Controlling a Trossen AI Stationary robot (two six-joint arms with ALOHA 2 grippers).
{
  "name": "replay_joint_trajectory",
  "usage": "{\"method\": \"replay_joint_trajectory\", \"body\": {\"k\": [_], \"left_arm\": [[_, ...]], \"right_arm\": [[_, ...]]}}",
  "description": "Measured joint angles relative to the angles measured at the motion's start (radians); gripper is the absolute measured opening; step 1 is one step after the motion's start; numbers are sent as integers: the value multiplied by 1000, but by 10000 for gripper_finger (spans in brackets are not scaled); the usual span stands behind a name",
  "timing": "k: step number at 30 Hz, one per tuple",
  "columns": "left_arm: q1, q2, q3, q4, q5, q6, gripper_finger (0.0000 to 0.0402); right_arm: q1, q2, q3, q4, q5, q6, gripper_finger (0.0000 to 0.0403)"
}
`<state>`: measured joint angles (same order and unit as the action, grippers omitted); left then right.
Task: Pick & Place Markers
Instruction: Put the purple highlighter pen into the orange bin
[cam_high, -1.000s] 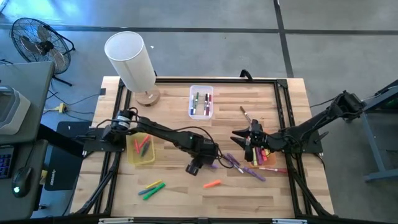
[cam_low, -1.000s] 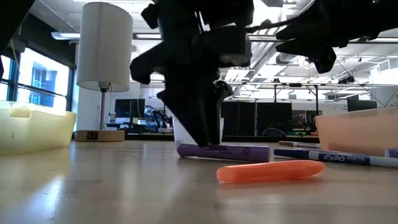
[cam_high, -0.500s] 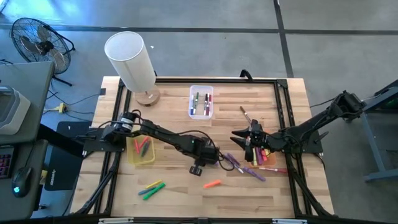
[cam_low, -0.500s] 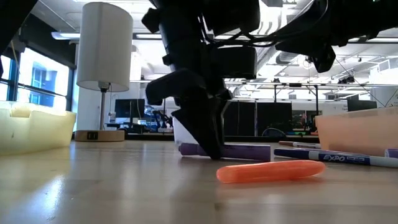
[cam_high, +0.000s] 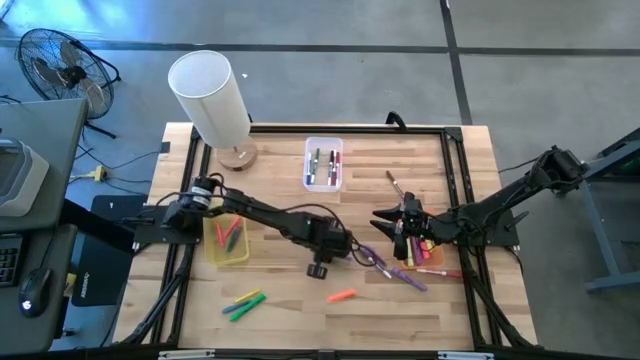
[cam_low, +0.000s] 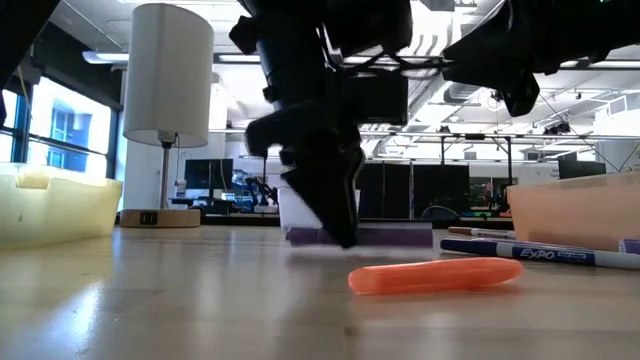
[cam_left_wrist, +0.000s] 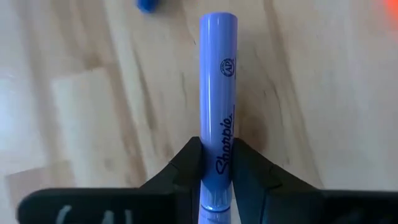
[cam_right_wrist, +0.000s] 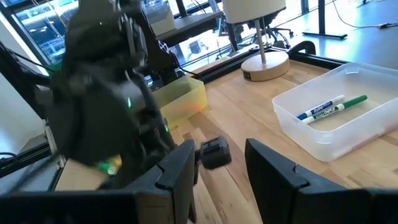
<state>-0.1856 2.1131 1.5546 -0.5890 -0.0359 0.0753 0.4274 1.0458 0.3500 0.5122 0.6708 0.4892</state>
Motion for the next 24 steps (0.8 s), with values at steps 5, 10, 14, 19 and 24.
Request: {"method": "replay_joint_trajectory", "body": {"k": [5, 10, 14, 19, 24], "left_arm": [[10, -139, 3, -11, -66, -48, 58], [10, -301, -65, 55, -146, -85, 58], [10, -481, -204, 146, -219, -127, 58], [10, -688, -509, 485, -310, -238, 58], [10, -770, -815, 1086, -310, -349, 69]], "right_arm": [[0, 0, 0, -6, 4, 0, 133], [1, 0, 0, -6, 21, -26, 133], [5, 0, 0, -7, 39, -27, 133], [5, 4, 0, -5, 62, -30, 133], [-5, 64, 0, 99, 73, -30, 133]]}}
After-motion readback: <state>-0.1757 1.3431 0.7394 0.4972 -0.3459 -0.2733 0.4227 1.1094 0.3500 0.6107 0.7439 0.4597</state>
